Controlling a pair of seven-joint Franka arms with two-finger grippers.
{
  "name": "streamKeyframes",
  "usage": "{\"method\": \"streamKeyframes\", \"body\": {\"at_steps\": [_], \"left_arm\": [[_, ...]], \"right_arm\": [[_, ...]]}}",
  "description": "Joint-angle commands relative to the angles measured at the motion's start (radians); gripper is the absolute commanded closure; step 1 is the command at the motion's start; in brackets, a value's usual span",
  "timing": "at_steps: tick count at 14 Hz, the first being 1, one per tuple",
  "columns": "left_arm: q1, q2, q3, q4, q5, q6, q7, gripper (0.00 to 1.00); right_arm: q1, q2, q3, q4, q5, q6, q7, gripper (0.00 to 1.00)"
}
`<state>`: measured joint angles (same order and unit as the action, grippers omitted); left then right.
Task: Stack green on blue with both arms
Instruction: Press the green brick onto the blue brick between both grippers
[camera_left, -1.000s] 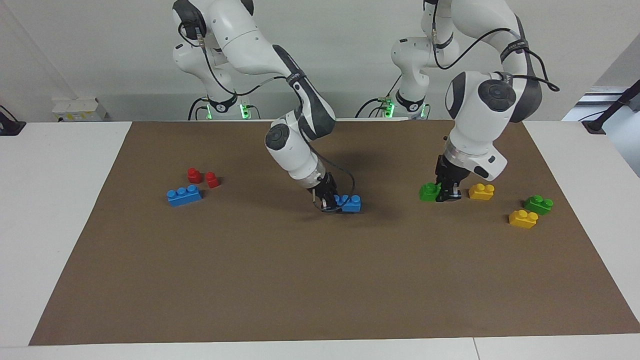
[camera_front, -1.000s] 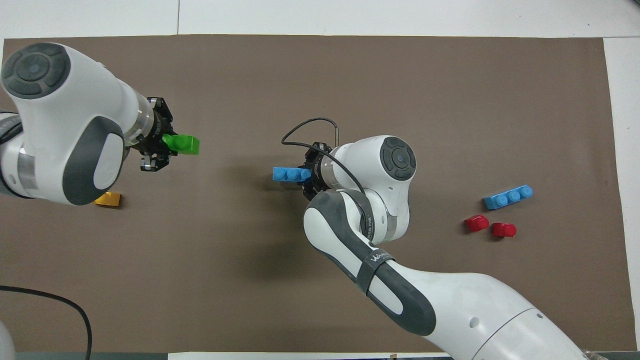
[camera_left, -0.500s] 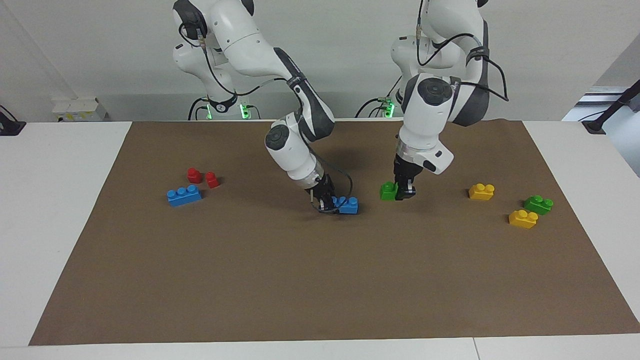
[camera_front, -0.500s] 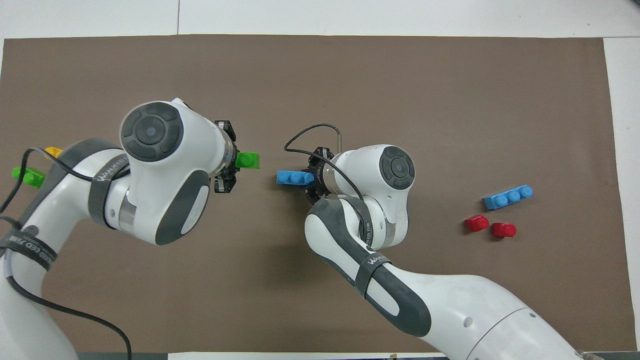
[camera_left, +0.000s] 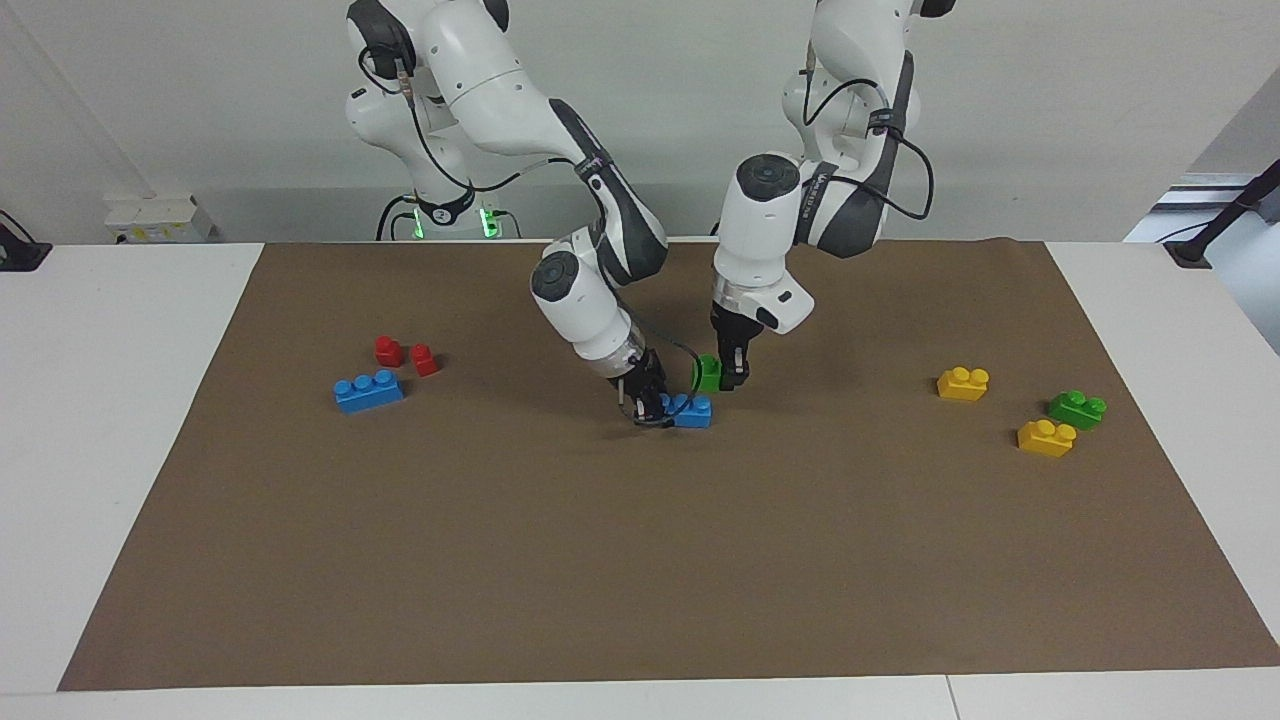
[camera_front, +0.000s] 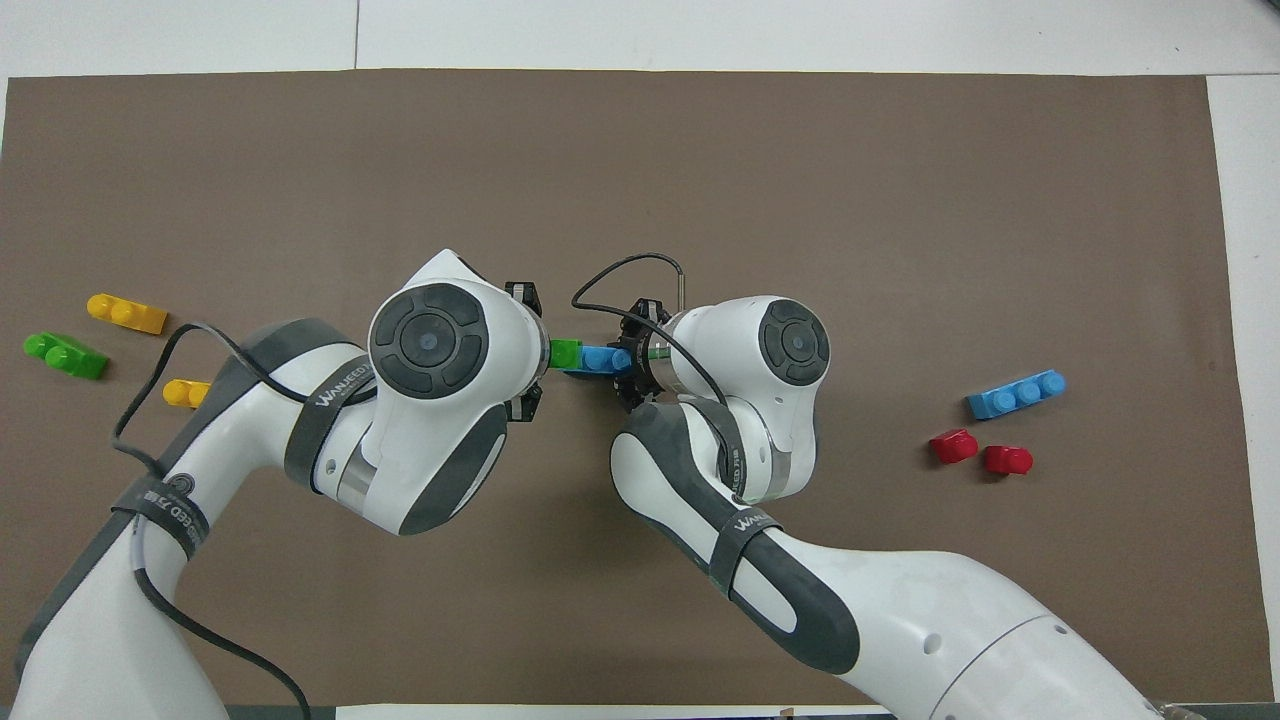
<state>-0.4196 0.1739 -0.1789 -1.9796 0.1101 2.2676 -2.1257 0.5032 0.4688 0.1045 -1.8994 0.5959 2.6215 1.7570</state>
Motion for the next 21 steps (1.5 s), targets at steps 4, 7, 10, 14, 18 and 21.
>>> {"method": "streamKeyframes", "body": {"at_steps": [4,7,10,14,18,21], "left_arm": [[-0.050,0.078,0.019,0.004,0.091,0.078,-0.102,1.00],[-0.062,0.094,0.019,0.004,0.092,0.079,-0.105,1.00],[-0.065,0.098,0.019,0.002,0.100,0.081,-0.111,1.00],[-0.076,0.122,0.019,0.001,0.160,0.102,-0.163,1.00],[-0.084,0.133,0.019,0.002,0.169,0.102,-0.154,1.00],[-0.073,0.119,0.018,0.007,0.180,0.098,-0.103,0.00]], "right_arm": [[0.000,-0.009,0.000,-0.026,0.021,0.031,-0.025,1.00],[0.000,-0.009,0.000,-0.026,0.021,0.032,-0.027,1.00],[-0.003,-0.009,0.000,-0.024,0.021,0.032,-0.025,1.00],[-0.005,-0.009,0.000,-0.024,0.021,0.032,-0.025,1.00],[-0.005,-0.009,0.000,-0.023,0.021,0.032,-0.025,1.00],[-0.009,-0.009,0.000,-0.015,0.031,0.031,-0.022,0.40]]}}
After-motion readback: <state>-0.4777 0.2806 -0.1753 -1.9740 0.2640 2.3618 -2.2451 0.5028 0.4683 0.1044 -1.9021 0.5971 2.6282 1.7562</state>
